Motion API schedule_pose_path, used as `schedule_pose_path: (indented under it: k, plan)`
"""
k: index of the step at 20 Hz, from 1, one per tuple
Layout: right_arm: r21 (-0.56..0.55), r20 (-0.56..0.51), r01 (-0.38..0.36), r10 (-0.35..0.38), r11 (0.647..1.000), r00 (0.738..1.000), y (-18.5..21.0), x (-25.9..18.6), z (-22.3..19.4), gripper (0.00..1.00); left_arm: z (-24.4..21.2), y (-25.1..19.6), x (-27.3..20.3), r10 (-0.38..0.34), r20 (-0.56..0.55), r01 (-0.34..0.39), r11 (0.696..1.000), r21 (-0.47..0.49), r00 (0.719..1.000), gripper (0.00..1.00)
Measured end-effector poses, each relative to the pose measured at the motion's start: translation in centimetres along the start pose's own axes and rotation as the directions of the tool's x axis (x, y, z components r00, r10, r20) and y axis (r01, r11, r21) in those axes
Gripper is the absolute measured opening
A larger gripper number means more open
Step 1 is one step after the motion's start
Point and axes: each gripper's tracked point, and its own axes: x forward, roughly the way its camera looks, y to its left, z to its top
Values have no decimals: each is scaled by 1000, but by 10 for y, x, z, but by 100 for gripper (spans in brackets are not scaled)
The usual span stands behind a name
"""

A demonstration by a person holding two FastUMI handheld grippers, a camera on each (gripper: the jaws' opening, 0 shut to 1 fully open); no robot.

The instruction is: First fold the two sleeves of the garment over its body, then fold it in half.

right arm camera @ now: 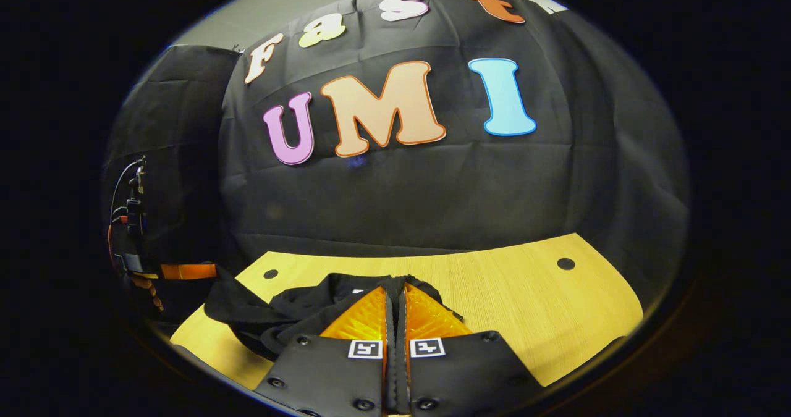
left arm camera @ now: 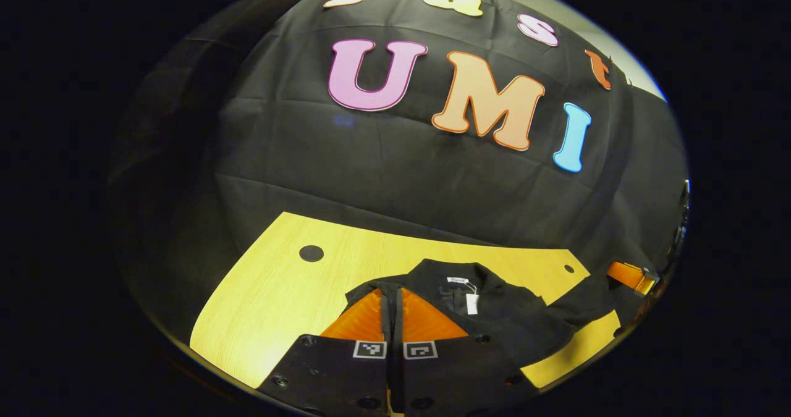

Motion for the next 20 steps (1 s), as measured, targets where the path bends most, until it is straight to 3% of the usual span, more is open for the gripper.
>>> schedule_pose_path:
  k: [7,9,10,11,14,15,20]
  plan:
    - [46,-67,83,-80,995,995,-18,55,-12,2,-14,22,55,25,-44,-22,998,62,999,0]
    - [52,-75,106,-102,993,992,-21,69,-12,2,-21,30,66,57,-53,-53,996,73,997,0]
    - [53,-79,127,-123,990,989,-22,73,-14,2,-21,41,70,105,-41,-101,991,92,994,0]
    - [49,-71,155,-151,987,986,-26,73,-12,4,-11,49,74,147,-3,-146,984,101,989,22]
    - [0,31,222,-222,975,975,-32,72,9,94,28,42,66,138,145,-152,984,93,980,88]
    - [-16,58,226,-225,974,973,-31,69,15,99,37,42,64,139,170,-160,980,115,976,94]
    - [-46,121,240,-233,970,965,-21,32,32,100,68,18,34,77,241,-110,986,126,967,92]
